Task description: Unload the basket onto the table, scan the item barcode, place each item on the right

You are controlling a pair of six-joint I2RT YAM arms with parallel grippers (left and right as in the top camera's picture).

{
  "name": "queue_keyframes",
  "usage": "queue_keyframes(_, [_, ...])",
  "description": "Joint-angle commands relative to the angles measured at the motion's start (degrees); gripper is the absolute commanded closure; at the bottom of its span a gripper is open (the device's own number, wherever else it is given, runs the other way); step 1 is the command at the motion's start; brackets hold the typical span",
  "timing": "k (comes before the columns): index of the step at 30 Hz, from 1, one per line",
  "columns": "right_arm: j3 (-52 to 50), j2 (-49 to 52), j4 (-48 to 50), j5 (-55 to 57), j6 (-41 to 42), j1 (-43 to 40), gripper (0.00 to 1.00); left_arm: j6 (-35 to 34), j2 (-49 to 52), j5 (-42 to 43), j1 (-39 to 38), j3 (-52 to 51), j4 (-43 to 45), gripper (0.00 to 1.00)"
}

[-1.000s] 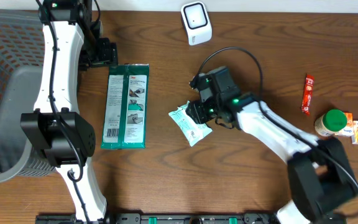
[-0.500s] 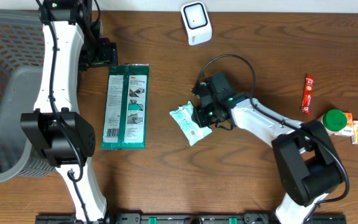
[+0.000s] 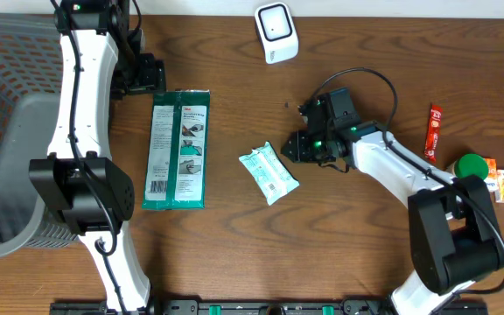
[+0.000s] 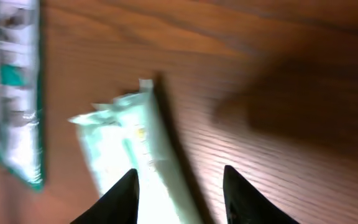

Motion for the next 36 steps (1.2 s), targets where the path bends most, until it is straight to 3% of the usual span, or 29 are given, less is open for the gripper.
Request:
queue_keyframes(1, [0.55,-2.71,2.38,-6.45,-5.77,2.51,0.57,-0.09,-1.57,-0.31,0.20,-0.07,-0.13,0.16])
queue_keyframes(8, [0.55,-2.60,3.23,5.73,-9.88,13.75,0.87,-0.09,-1.57,-0.31,0.20,-0.07,-0.15,0.16])
queue_keyframes(11, [0.55,-2.51,3.67,17.25,-9.86,20.26,0.91,-0.09,-1.57,-0.31,0.20,-0.07,-0.13,0.16])
queue_keyframes(16, [0.55,-0.59,5.90,34.18,-9.88,29.31,0.92,-0.09,-1.57,-0.31,0.20,-0.07,-0.13,0.16])
queue_keyframes(20, [0.55,3.15,8.44,37.99,-9.86,32.59,0.93,-0.07,-1.57,-0.31,0.20,-0.07,-0.13,0.16])
queue_keyframes(23, [0.55,5.64,8.76,40.17,-9.77,32.41,0.99,-0.07,-1.57,-0.28,0.20,-0.07,-0.13,0.16])
queue_keyframes(36, [0.55,6.32,6.25,39.47,-1.14,23.26,0.98,-0.09,-1.57,-0.28,0.20,-0.07,-0.13,0.16])
